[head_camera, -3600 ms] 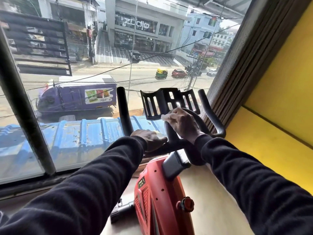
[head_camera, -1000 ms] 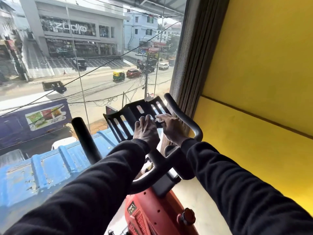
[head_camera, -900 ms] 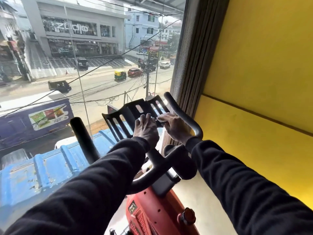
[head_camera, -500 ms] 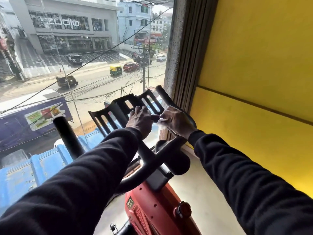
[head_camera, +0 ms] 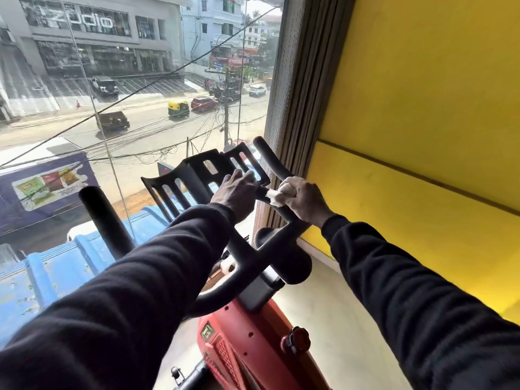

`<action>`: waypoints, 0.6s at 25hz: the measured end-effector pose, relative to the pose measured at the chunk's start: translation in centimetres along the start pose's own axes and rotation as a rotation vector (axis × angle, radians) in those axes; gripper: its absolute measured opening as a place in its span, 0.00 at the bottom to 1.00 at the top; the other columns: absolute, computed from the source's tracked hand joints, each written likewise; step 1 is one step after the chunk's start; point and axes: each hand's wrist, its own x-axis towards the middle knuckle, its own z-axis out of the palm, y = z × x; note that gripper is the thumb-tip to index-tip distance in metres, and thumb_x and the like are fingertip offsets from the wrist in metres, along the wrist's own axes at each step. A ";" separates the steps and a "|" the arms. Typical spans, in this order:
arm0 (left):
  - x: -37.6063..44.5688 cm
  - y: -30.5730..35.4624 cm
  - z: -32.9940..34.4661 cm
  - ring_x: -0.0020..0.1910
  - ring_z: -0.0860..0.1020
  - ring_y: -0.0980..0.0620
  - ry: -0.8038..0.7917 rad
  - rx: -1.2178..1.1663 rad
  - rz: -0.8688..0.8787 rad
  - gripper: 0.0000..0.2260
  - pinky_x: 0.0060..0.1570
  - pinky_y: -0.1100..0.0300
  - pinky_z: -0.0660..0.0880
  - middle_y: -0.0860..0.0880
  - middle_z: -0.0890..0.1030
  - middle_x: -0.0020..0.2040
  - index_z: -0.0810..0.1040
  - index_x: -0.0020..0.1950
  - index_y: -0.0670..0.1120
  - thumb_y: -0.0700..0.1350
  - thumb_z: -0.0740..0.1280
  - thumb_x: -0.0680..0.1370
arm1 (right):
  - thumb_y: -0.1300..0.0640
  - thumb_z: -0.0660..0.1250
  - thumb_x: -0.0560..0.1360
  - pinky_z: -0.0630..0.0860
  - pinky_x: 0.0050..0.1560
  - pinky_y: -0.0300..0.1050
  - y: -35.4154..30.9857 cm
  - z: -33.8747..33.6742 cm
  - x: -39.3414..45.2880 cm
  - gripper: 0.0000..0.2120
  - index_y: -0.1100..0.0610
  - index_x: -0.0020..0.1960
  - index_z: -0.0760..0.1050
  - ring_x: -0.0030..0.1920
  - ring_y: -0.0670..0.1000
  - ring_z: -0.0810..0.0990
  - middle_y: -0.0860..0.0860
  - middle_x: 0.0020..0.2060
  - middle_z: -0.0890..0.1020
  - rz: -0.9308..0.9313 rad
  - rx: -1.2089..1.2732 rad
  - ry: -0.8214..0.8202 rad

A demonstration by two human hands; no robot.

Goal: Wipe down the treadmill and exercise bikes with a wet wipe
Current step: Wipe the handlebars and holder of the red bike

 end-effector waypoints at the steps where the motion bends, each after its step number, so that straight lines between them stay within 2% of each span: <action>1: 0.2 0.0 0.0 0.59 0.68 0.47 -0.009 0.001 0.025 0.12 0.59 0.53 0.66 0.49 0.74 0.60 0.78 0.61 0.48 0.43 0.57 0.82 | 0.56 0.73 0.73 0.73 0.51 0.39 -0.7 0.4 0.7 0.07 0.57 0.50 0.81 0.49 0.52 0.80 0.52 0.49 0.82 0.062 0.012 0.038; 3: 0.3 0.3 -0.1 0.61 0.68 0.46 -0.025 0.016 0.056 0.13 0.60 0.53 0.65 0.48 0.74 0.60 0.78 0.62 0.48 0.43 0.58 0.82 | 0.56 0.68 0.77 0.69 0.56 0.33 -2.4 1.8 1.2 0.10 0.55 0.57 0.81 0.56 0.50 0.79 0.51 0.56 0.82 0.146 0.063 0.015; 5: 0.3 0.3 -0.1 0.62 0.68 0.46 -0.025 0.005 0.059 0.13 0.61 0.53 0.65 0.48 0.75 0.60 0.78 0.62 0.48 0.43 0.59 0.81 | 0.57 0.66 0.79 0.68 0.59 0.31 -2.2 2.5 0.4 0.12 0.56 0.60 0.81 0.58 0.49 0.80 0.51 0.57 0.83 0.154 0.108 -0.018; 9: 0.5 0.0 0.0 0.61 0.70 0.46 0.007 -0.070 0.061 0.13 0.61 0.52 0.68 0.49 0.77 0.58 0.79 0.62 0.49 0.43 0.60 0.81 | 0.56 0.66 0.78 0.68 0.53 0.32 -1.0 1.3 -0.1 0.11 0.57 0.58 0.82 0.56 0.51 0.80 0.52 0.54 0.84 0.250 0.066 -0.064; 12: 0.6 0.1 0.1 0.59 0.71 0.47 0.008 -0.104 0.090 0.11 0.59 0.53 0.67 0.50 0.78 0.56 0.81 0.60 0.48 0.44 0.63 0.80 | 0.58 0.69 0.77 0.64 0.51 0.28 -1.9 1.6 -1.2 0.09 0.57 0.56 0.82 0.51 0.47 0.76 0.52 0.53 0.80 0.160 -0.051 0.034; 15: 0.6 0.0 0.0 0.58 0.72 0.47 0.014 -0.124 0.112 0.10 0.58 0.52 0.69 0.50 0.79 0.54 0.82 0.57 0.48 0.45 0.65 0.79 | 0.62 0.73 0.72 0.71 0.50 0.33 -1.4 0.6 -3.1 0.07 0.58 0.50 0.83 0.48 0.49 0.77 0.52 0.48 0.79 0.027 -0.074 0.061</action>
